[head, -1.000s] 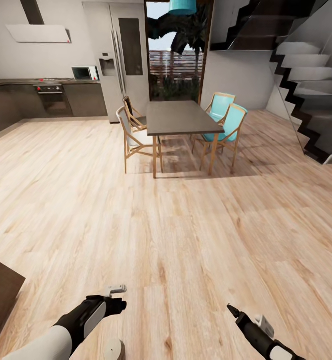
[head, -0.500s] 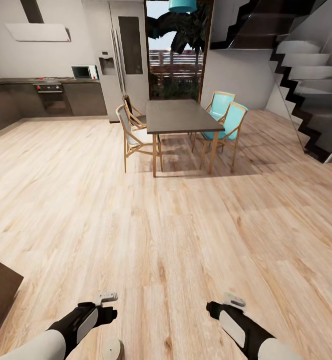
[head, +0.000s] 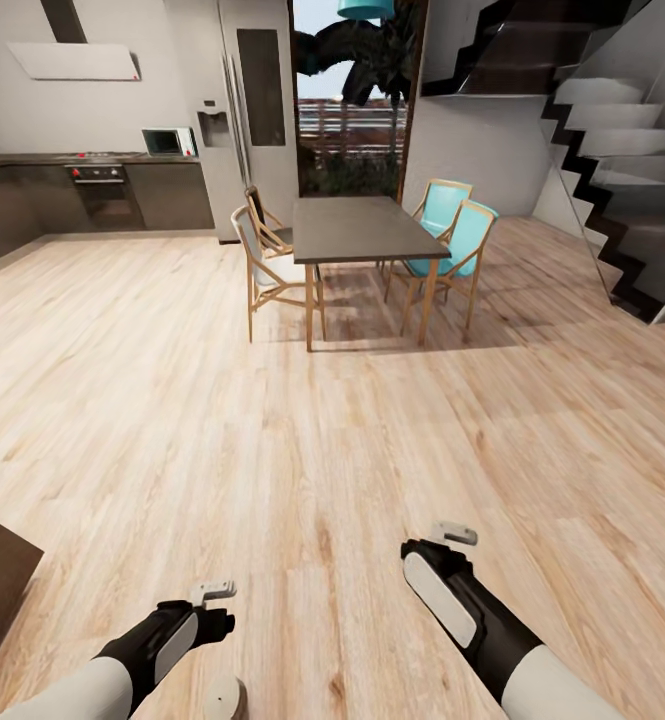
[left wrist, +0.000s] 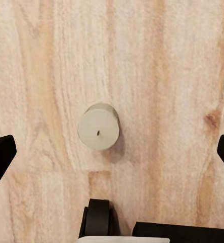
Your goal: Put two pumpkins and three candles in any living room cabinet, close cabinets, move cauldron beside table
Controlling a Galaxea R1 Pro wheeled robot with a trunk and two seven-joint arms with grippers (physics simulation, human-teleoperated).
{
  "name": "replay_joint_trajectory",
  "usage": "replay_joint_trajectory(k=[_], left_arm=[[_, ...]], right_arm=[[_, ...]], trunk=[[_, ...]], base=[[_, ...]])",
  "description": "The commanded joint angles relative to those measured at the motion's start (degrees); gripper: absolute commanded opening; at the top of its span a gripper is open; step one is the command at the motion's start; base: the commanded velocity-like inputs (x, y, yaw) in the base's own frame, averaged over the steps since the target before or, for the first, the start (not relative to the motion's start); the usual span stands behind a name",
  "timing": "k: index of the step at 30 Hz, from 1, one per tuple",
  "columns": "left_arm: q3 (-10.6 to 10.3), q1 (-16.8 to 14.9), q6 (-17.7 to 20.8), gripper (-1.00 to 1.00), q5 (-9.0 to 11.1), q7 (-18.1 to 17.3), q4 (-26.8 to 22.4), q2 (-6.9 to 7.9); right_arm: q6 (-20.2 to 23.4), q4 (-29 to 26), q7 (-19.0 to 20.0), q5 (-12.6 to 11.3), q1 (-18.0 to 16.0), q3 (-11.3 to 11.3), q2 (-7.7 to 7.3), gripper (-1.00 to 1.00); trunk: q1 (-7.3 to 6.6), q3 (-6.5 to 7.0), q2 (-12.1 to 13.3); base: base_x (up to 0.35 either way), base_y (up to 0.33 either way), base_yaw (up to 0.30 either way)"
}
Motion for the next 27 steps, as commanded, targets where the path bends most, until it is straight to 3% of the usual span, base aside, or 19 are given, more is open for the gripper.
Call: replay_joint_trajectory(k=[1,3,9,11,16,19,24,27], left_arm=[[-0.42,-0.01,0.32,1.00,0.63,0.50,-0.36,0.09],[-0.39,-0.01,0.41,1.00,0.65,0.51,-0.62,0.15],[-0.34,-0.03,0.71,1.00,0.77,0.45,-0.90,1.11],[-0.35,-0.06,0.77,1.00,0.78,0.44,-1.00,1.28],[-0.31,-0.10,0.94,1.00,0.87,0.39,-2.26,2.57],[0.36,-0.10,1.44,1.00,1.66,0.14,-2.47,3.78],[1.31,-0.10,2.91,1.00,2.57,-0.16,-3.07,4.42],[1.44,-0.10,3.13,1.00,2.70,-0.18,-3.32,4.43]], right_arm=[[0.27,-0.78,-0.54,-0.58,-0.07,0.17,-0.09,1.00],[0.14,-2.40,-0.58,-1.82,-0.07,-0.50,-0.07,1.00],[-0.06,-3.59,1.03,-8.32,-0.07,-6.53,-0.23,1.00],[0.00,-3.44,2.35,-9.85,-0.07,-7.09,-0.32,1.00],[-0.31,-3.26,9.96,-15.43,-0.07,-7.62,-0.36,1.00],[-0.33,-3.34,11.89,-16.29,-0.07,-7.67,-0.18,1.00],[0.45,-3.94,11.88,-16.50,-0.07,-7.65,-0.09,1.00],[0.48,-3.67,8.17,-15.94,-0.07,-7.02,0.00,1.00]], trunk=[[0.22,-0.23,-0.44],[0.66,-0.59,-1.24],[1.98,-1.67,-3.65],[2.42,-2.03,-4.45],[3.52,-2.93,-6.46],[4.18,-3.46,-7.66],[5.28,-4.36,-9.67],[5.93,-4.90,-10.87]], base=[[0.000,0.000,0.000],[0.000,0.000,0.000],[0.000,0.000,0.000],[0.000,0.000,0.000],[0.000,0.000,0.000],[0.000,0.000,0.000],[0.000,0.000,0.000],[0.000,0.000,0.000]])
